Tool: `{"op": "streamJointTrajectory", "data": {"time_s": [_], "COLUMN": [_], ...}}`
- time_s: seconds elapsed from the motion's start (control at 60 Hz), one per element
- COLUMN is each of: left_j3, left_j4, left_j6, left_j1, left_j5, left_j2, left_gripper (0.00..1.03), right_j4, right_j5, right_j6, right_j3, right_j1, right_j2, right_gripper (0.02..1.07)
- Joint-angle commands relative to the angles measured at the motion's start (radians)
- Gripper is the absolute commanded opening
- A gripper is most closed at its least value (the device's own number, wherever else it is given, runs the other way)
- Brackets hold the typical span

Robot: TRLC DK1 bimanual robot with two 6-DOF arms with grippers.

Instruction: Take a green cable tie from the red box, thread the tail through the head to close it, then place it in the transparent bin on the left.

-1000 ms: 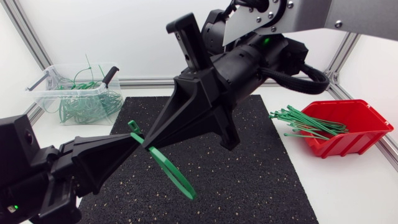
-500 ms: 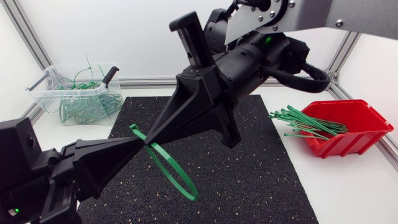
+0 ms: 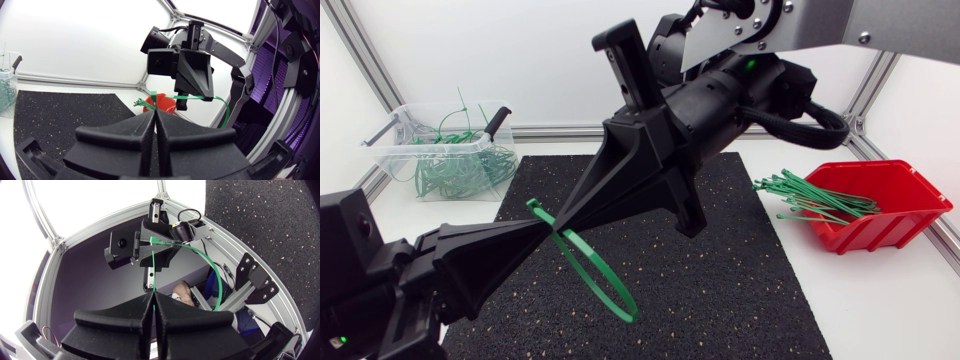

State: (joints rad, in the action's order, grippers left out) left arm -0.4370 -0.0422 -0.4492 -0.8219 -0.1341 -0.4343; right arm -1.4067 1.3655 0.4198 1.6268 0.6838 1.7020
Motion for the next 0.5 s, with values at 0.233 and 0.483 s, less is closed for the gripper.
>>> {"op": "streamJointTrajectory", "data": {"time_s": [0.233,0.483], "left_j3": [0.007,0.004], "left_j4": [-0.007,-0.019], "left_j6": [-0.003,0.0], "left_j1": [-0.025,-0.017], "left_j5": [0.007,0.011], "left_j2": [0.008,-0.004], "left_gripper": [0.03,0.03], "right_j4": [0.008,0.011], "right_j5": [0.009,0.009], "right_j6": [0.02,0.02], "right_j3": [-0.005,-0.013], "right_j1": [-0.009,0.0], "right_j2": [0.022,0.021], "right_gripper": [0.07,0.08]}}
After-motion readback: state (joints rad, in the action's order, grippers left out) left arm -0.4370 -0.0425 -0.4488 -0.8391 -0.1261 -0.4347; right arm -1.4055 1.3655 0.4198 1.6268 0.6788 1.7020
